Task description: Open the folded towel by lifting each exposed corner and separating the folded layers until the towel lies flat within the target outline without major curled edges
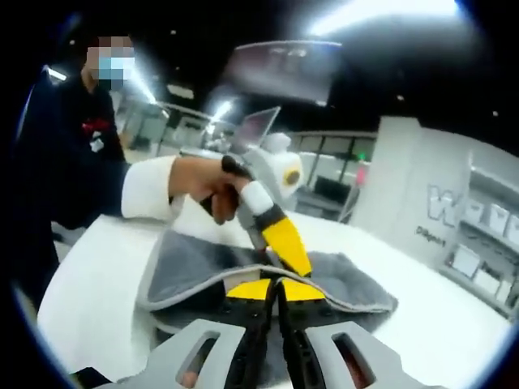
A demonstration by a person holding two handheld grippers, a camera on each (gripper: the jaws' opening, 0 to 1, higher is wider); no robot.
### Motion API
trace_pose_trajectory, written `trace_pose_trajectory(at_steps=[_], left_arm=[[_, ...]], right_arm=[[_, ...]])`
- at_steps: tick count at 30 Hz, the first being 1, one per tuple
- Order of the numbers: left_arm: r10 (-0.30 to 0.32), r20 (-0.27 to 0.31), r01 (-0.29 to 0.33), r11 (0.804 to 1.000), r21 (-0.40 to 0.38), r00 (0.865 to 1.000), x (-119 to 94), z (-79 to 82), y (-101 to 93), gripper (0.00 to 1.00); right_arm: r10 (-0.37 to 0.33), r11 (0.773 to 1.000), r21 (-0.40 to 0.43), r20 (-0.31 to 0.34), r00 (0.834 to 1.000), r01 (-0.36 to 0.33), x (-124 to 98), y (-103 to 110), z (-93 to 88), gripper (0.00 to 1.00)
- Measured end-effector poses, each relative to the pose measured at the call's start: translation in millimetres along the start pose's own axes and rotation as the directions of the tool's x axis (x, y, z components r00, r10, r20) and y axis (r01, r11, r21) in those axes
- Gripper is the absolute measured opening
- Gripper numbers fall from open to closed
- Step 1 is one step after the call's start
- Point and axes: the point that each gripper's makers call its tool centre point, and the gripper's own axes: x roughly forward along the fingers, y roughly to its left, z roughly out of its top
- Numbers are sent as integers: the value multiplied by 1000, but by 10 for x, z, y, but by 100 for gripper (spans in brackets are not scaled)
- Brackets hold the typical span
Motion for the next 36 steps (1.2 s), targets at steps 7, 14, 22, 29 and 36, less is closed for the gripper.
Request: trace_pose_trajectory(at_steps=[7, 14, 22, 29, 36], left_arm=[[-17, 9, 17, 1000, -5, 1000, -5, -9, -53, 28], [-22, 5, 22, 1000, 14, 1000, -88, -19, -92, 33], [-7, -4, 7, 999, 32, 1000, -148, -123, -87, 39], [5, 22, -6, 1000, 21, 1000, -181, -100, -79, 36], [42, -1, -42, 999, 35, 999, -142, -173, -24, 32]], right_arm=[[-8, 999, -36, -6, 1000, 7, 38, 26, 18, 0], [-26, 993, -111, -12, 1000, 25, 125, 94, 86, 0], [-18, 989, -148, -28, 999, 13, 192, 165, 73, 0], [-10, 984, -178, -33, 999, 4, 252, 236, 80, 0], [4, 977, -211, -52, 999, -14, 329, 320, 68, 1]])
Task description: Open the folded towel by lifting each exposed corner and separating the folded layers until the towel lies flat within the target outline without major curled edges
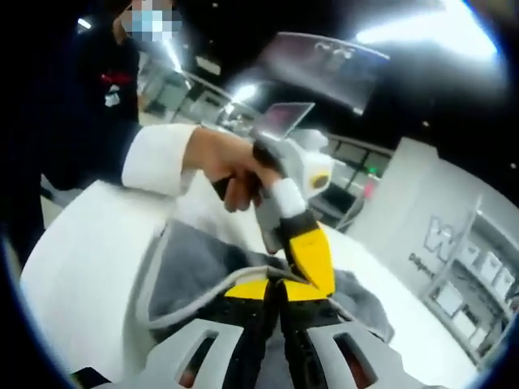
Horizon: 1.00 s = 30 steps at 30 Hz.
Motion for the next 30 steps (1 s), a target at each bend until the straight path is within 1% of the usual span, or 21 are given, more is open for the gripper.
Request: trace_pose_trajectory(at_steps=[2, 6, 11, 18, 22, 24, 25, 26, 28, 30], left_arm=[[7, -2, -7, 1000, 10, 1000, -20, 22, 23, 32], [34, -17, -33, 999, 29, 999, -52, 69, 150, 30], [69, -38, -67, 997, 47, 997, -36, 28, 234, 25], [67, -45, -66, 998, 18, 997, -62, 21, 276, 19], [62, -52, -62, 998, 6, 997, -63, -10, 281, 13], [60, -51, -60, 998, 0, 997, -77, -16, 280, 9], [60, -48, -60, 998, 0, 997, -86, -15, 282, 9], [59, -46, -59, 998, -2, 997, -91, -15, 284, 8], [52, -37, -53, 999, -13, 998, -103, -7, 277, 8], [50, -33, -51, 998, -21, 998, -103, -9, 268, 8]], right_arm=[[4, 1000, -10, -4, 1000, -4, 25, 22, 1, 1], [12, 1000, -28, -12, 1000, -12, 54, 62, -2, 1], [21, 999, -38, -17, 1000, -22, 72, 89, -4, 2], [29, 999, -45, -25, 999, -31, 77, 116, -25, 1], [30, 999, -42, -30, 999, -31, 69, 116, -39, 2], [29, 999, -18, -27, 999, -30, 54, 97, -38, 4], [31, 999, 9, -17, 999, -31, 43, 90, -26, 5], [40, 998, 56, -4, 999, -39, 27, 91, -12, 6], [42, 994, 105, 17, 999, -44, 8, 75, 11, 7], [45, 990, 136, 15, 999, -47, 1, 57, -6, 8]])
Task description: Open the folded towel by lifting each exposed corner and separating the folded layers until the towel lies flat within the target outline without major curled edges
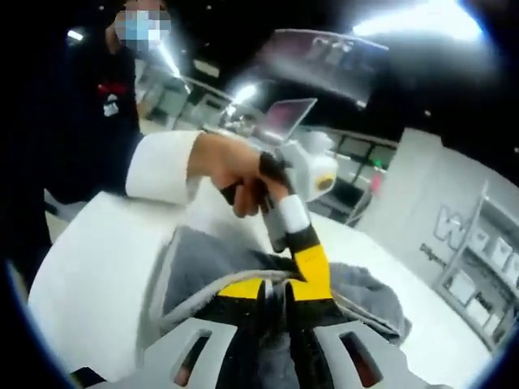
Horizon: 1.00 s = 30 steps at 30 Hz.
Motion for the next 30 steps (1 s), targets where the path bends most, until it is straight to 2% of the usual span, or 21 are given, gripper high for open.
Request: trace_pose_trajectory(at_steps=[4, 6, 8, 12, 25, 30], left_arm=[[-15, 13, 15, 1000, -14, 1000, -13, 3, -43, 7], [-27, 26, 28, 999, -25, 999, -25, 16, -68, 7], [-46, 43, 48, 998, -38, 998, -32, 36, -102, 7], [-62, 57, 66, 996, -57, 996, -45, 59, -116, 7], [-86, 79, 92, 993, -73, 993, -128, 71, -124, 7], [-100, 91, 106, 992, -67, 991, -186, 110, -137, 7]], right_arm=[[-10, 1000, 29, -19, 1000, 11, 10, -25, -46, 10], [-18, 996, 83, -16, 1000, 20, -4, -53, -49, 11], [-21, 995, 102, -12, 1000, 22, -21, -75, -43, 10], [-25, 993, 114, -4, 1000, 25, -45, -70, -22, 1], [-60, 987, 146, -1, 998, 60, -107, -157, -17, 0], [-81, 974, 211, 6, 997, 78, -155, -214, -6, 0]])
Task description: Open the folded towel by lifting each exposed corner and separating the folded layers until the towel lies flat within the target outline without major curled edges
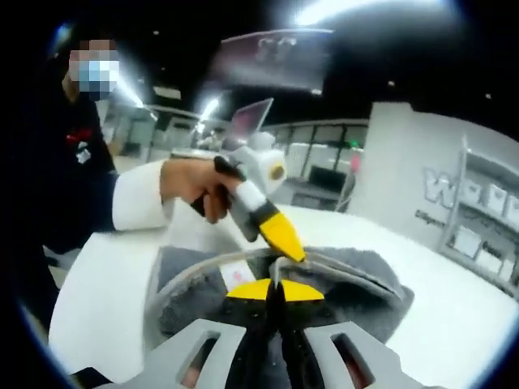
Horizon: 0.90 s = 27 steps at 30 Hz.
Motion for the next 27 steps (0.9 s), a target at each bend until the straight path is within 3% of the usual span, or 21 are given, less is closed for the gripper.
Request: trace_pose_trajectory(at_steps=[5, 15, 27], left_arm=[[-25, 8, 25, 1000, -7, 1000, -42, 8, -43, 7], [-37, 20, 37, 999, -2, 999, -72, 18, -63, 6], [-30, 72, 33, 999, -35, 997, -262, 111, 47, 5]], right_arm=[[-12, 995, 94, 8, 1000, 11, -40, -69, 11, 0], [-23, 992, 122, 13, 1000, 22, -73, -103, 19, 0], [-52, 987, 149, 0, 999, 52, -142, -196, -16, 0]])
